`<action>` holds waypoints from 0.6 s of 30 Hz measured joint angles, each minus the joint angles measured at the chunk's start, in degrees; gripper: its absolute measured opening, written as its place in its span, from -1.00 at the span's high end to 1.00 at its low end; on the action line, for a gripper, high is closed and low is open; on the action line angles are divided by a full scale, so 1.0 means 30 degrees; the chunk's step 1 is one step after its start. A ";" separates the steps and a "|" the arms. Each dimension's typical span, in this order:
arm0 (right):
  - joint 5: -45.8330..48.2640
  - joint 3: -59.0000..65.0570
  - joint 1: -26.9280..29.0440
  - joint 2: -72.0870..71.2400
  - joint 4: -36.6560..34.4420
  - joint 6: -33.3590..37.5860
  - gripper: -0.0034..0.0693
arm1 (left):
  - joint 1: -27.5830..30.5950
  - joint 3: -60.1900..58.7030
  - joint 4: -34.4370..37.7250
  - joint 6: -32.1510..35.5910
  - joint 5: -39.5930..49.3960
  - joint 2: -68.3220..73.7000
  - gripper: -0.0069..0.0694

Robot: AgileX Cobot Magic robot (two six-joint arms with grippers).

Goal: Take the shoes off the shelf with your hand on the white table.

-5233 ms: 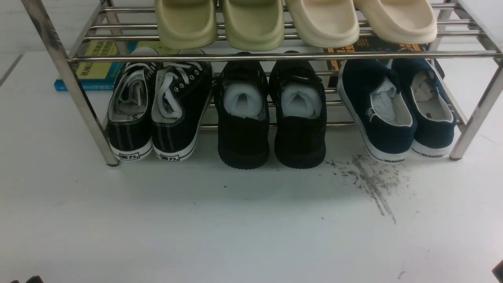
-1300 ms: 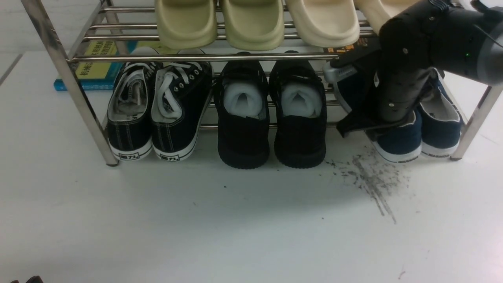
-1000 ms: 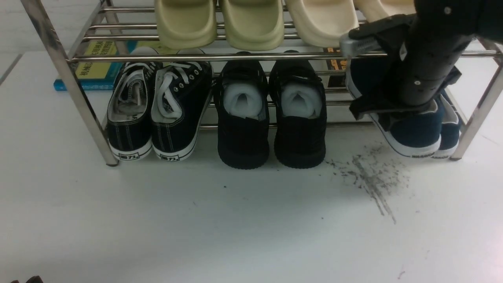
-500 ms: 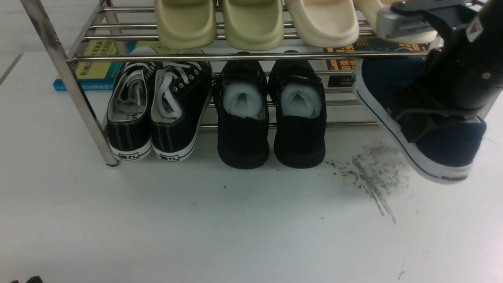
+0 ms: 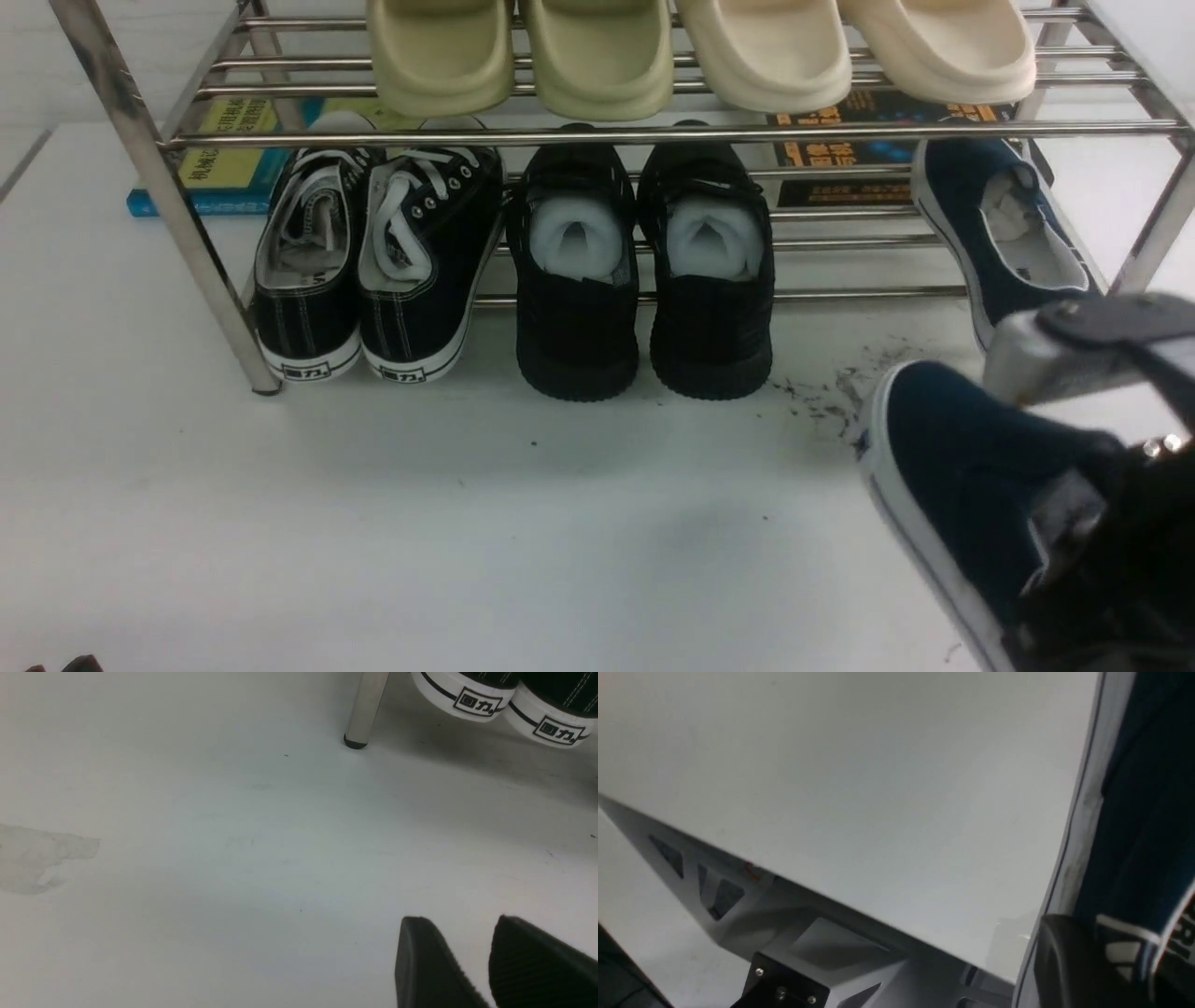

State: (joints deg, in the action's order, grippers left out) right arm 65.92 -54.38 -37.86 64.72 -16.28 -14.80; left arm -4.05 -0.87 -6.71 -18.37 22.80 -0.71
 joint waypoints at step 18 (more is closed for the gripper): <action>-1.3208 0.0695 -0.6778 0.9657 0.5870 -1.1250 0.82 | 0.0000 0.0000 0.0000 0.0000 0.0000 0.0000 0.18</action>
State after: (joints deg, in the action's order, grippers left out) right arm 26.30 -52.30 -58.19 93.69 1.33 -48.55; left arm -4.05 -0.87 -6.71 -18.37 22.80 -0.71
